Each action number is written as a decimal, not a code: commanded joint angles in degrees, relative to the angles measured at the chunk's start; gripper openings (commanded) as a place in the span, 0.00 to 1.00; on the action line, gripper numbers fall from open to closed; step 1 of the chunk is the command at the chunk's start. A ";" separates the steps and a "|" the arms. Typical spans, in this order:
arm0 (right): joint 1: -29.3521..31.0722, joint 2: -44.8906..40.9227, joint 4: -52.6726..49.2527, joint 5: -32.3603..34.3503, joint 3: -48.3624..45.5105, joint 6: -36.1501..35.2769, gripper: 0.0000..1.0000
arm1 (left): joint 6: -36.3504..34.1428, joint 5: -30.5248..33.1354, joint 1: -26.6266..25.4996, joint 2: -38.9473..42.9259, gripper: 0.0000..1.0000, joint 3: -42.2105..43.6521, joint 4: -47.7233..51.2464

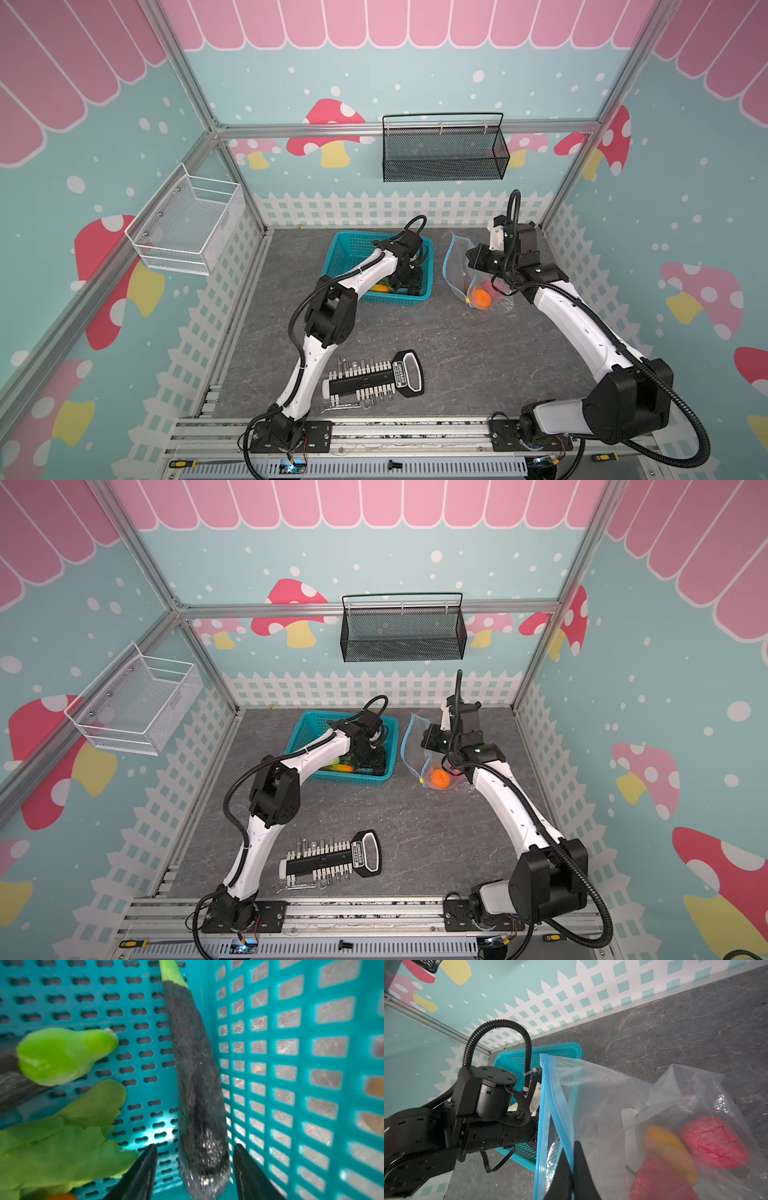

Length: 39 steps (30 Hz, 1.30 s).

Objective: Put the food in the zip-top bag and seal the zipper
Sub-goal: 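Move the left gripper back over the basket toward the dark eggplant, then lower the left gripper onto the small dark eggplant and close on it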

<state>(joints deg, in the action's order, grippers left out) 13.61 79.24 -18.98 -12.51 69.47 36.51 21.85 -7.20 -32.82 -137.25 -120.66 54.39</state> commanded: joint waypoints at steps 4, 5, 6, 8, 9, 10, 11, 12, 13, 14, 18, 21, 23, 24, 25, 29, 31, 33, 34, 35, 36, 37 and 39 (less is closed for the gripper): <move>0.24 -0.18 1.02 0.16 -1.14 0.46 0.01 | -1.19 3.05 0.37 -0.52 0.50 -2.11 2.20; 0.23 -0.17 1.10 0.17 -1.23 0.49 0.01 | -1.17 3.13 0.58 -0.48 0.49 -2.09 2.17; 0.27 -0.14 1.06 0.14 -1.15 0.44 0.01 | -1.09 3.09 0.75 -0.41 0.47 -1.94 2.20; 0.28 -0.04 1.12 -0.09 -0.93 0.47 0.01 | -0.93 3.19 1.04 -0.37 0.45 -1.83 2.21; 0.28 0.01 1.09 -0.06 -0.79 0.36 0.01 | -0.84 3.28 1.11 -0.27 0.45 -1.77 2.21; 0.28 0.00 1.06 -0.03 -0.79 0.40 0.01 | -0.82 3.28 1.10 -0.21 0.44 -1.77 2.19; 0.28 0.02 1.15 0.00 -0.78 0.40 0.01 | -0.75 3.26 1.09 -0.16 0.44 -1.82 2.20; 0.28 0.09 1.18 -0.10 -0.83 0.38 0.01 | -0.67 3.08 1.05 -0.10 0.44 -1.91 2.21; 0.28 0.08 1.23 -0.14 -0.81 0.46 0.01 | -0.71 2.84 0.96 -0.21 0.44 -2.12 2.20; 0.28 0.08 1.38 -0.14 -0.78 0.47 0.02 | -0.83 2.73 0.91 -0.30 0.45 -2.28 2.21; 0.28 0.29 1.58 -0.44 -0.83 0.51 0.01 | -1.29 2.81 0.29 -1.45 0.50 -3.79 2.16; 0.28 0.34 1.70 -0.61 -0.96 0.64 0.02 | -1.36 2.76 0.20 -2.56 0.58 -5.42 2.27; 0.28 0.34 1.85 -0.76 -1.15 0.70 0.01 | -1.79 3.41 0.01 -3.28 0.64 -6.85 2.56; 0.28 0.38 1.90 -0.76 -1.17 0.75 0.01 | -1.90 3.66 -0.10 -3.75 0.64 -7.49 2.74; 0.28 0.34 1.93 -0.80 -1.19 0.84 0.02 | -2.15 3.99 -0.20 -4.21 0.64 -8.24 2.89; 0.23 0.39 2.17 -0.92 -1.27 0.89 0.01 | -3.02 6.15 -0.44 -6.28 0.64 -11.00 4.15; 0.28 0.33 2.21 -1.02 -1.27 0.99 0.01 | -3.28 7.11 -0.71 -7.19 0.62 -12.11 4.74; 0.28 0.36 2.28 -1.10 -1.35 1.05 0.01 | -3.54 7.61 -0.95 -7.60 0.59 -12.56 4.90; 0.28 0.46 2.34 -1.16 -1.37 1.10 0.01 | -3.55 7.87 -1.07 -7.79 0.57 -12.74 4.93; 0.24 0.47 2.29 -1.18 -1.39 1.14 0.01 | -3.54 8.10 -1.15 -7.85 0.55 -12.85 4.94; 0.25 0.41 2.38 -1.18 -1.51 1.19 0.01 | -3.55 8.20 -1.14 -7.94 0.53 -12.98 4.98; 0.26 0.34 2.37 -1.17 -1.46 1.14 0.02 | -3.42 8.38 -1.21 -8.09 0.51 -12.93 4.97; 0.24 0.39 2.45 -1.28 -1.54 1.26 0.01 | -3.34 8.54 -1.17 -7.97 0.47 -12.80 5.04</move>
<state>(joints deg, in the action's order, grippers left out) 13.61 79.24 -17.47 -13.21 68.58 37.04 19.38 -0.38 -33.65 -144.38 -131.68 58.22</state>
